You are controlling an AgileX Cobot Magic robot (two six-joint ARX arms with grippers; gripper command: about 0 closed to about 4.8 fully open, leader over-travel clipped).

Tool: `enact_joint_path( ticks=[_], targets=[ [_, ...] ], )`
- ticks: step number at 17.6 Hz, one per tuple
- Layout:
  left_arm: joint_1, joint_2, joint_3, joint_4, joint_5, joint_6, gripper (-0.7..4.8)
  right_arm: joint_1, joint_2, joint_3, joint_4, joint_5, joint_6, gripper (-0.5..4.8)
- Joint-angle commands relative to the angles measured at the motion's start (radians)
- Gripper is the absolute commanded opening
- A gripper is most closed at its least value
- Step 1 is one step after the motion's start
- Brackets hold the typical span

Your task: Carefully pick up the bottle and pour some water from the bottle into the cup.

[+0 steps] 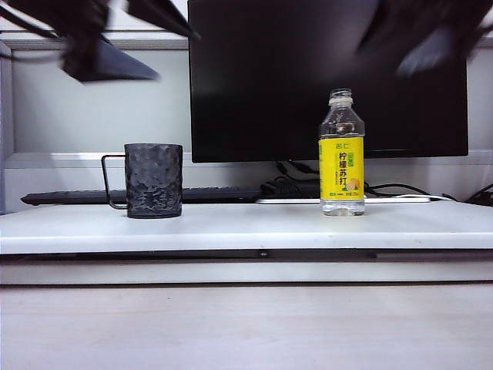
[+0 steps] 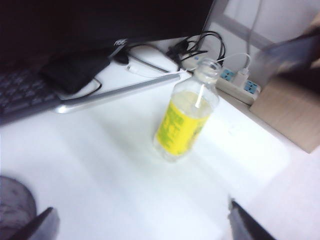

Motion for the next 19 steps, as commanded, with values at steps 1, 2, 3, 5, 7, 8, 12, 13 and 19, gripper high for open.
enact_joint_path(
  ticks=[1, 2, 3, 5, 7, 8, 12, 13, 19],
  targets=[
    [-0.018, 0.044, 0.002, 0.037, -0.027, 0.003, 4.79, 0.063, 0.087, 0.003, 0.021, -0.007, -0.001, 4.79],
    [-0.029, 0.055, 0.002, 0.038, -0.031, 0.005, 4.79, 0.089, 0.131, 0.003, 0.024, 0.005, -0.03, 4.79],
    [-0.029, 0.056, 0.002, 0.034, -0.05, 0.004, 4.79, 0.107, 0.153, 0.003, 0.027, 0.037, -0.061, 4.79],
    [-0.028, 0.05, 0.002, 0.03, -0.066, 0.005, 4.79, 0.127, 0.186, 0.003, 0.036, 0.108, -0.08, 4.79],
    [-0.028, 0.048, 0.002, 0.03, -0.087, 0.013, 4.79, 0.128, 0.19, 0.003, 0.037, 0.16, -0.082, 4.79],
    [-0.028, 0.048, 0.002, 0.03, -0.086, 0.013, 4.79, 0.128, 0.191, 0.003, 0.051, 0.171, -0.089, 4.79],
    [-0.028, 0.049, 0.002, 0.028, -0.083, 0.035, 4.79, 0.128, 0.228, 0.003, 0.127, 0.166, -0.153, 4.79],
    [-0.028, 0.049, 0.002, 0.026, -0.083, 0.039, 4.79, 0.128, 0.241, 0.003, 0.131, 0.166, -0.153, 4.79],
    [-0.028, 0.048, 0.003, -0.006, -0.221, 0.09, 4.79, 0.128, 0.326, 0.003, 0.176, 0.144, -0.158, 4.79]
  ],
)
